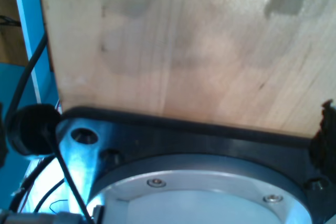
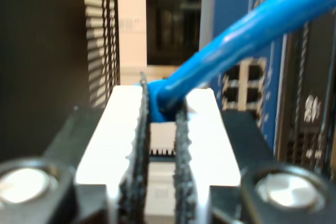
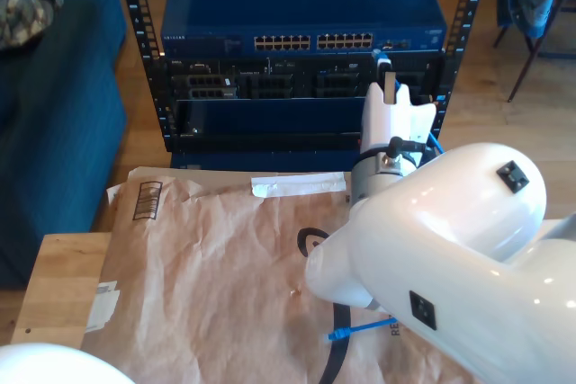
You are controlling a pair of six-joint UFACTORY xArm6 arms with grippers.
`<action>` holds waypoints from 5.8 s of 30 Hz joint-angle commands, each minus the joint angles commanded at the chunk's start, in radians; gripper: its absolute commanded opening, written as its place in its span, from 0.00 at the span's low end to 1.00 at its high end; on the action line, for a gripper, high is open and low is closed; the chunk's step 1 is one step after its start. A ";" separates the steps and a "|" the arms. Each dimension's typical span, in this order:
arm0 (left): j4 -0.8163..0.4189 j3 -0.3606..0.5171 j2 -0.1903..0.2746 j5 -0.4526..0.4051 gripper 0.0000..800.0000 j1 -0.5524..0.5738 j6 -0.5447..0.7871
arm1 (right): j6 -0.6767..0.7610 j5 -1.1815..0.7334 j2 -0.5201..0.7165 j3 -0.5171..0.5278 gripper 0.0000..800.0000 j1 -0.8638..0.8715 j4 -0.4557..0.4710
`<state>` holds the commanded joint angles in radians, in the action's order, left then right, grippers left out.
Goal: Grab the cable and plug it in
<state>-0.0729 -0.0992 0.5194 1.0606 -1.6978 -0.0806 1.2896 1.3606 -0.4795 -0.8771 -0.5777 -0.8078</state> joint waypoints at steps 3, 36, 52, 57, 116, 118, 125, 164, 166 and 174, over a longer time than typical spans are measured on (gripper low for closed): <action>0.000 0.000 0.000 -0.003 1.00 0.000 -0.002 | -0.002 0.000 -0.040 -0.058 0.00 -0.006 -0.040; 0.000 0.000 0.000 -0.003 1.00 0.002 -0.002 | -0.066 -0.018 -0.272 -0.384 0.00 0.025 -0.086; 0.000 0.000 0.000 0.000 1.00 0.002 0.000 | -0.078 -0.038 -0.301 -0.425 0.00 0.041 -0.083; 0.000 0.000 0.000 0.000 1.00 0.000 0.000 | -0.075 -0.040 -0.301 -0.425 0.00 0.041 -0.081; 0.000 0.000 0.000 0.000 1.00 0.000 -0.002 | -0.049 -0.063 -0.362 -0.539 0.00 0.041 -0.078; 0.000 0.000 0.000 0.000 1.00 0.000 0.000 | -0.049 -0.074 -0.362 -0.546 0.00 0.041 -0.077; 0.000 0.000 0.000 0.000 1.00 0.002 -0.002 | -0.049 -0.074 -0.373 -0.568 0.01 0.041 -0.077; 0.000 0.000 0.000 -0.003 1.00 0.000 -0.002 | -0.537 -0.984 0.388 0.023 0.95 0.276 -0.054; 0.000 0.000 0.000 0.000 1.00 0.000 0.000 | -0.609 -1.068 0.450 0.072 0.95 0.330 -0.052; 0.000 0.000 0.002 -0.003 1.00 0.000 -0.002 | -0.944 -1.530 0.690 0.232 1.00 0.629 -0.052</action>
<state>-0.0729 -0.0992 0.5209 1.0576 -1.6978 -0.0821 0.3460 -0.1692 0.2110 -0.6454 0.0514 -0.8600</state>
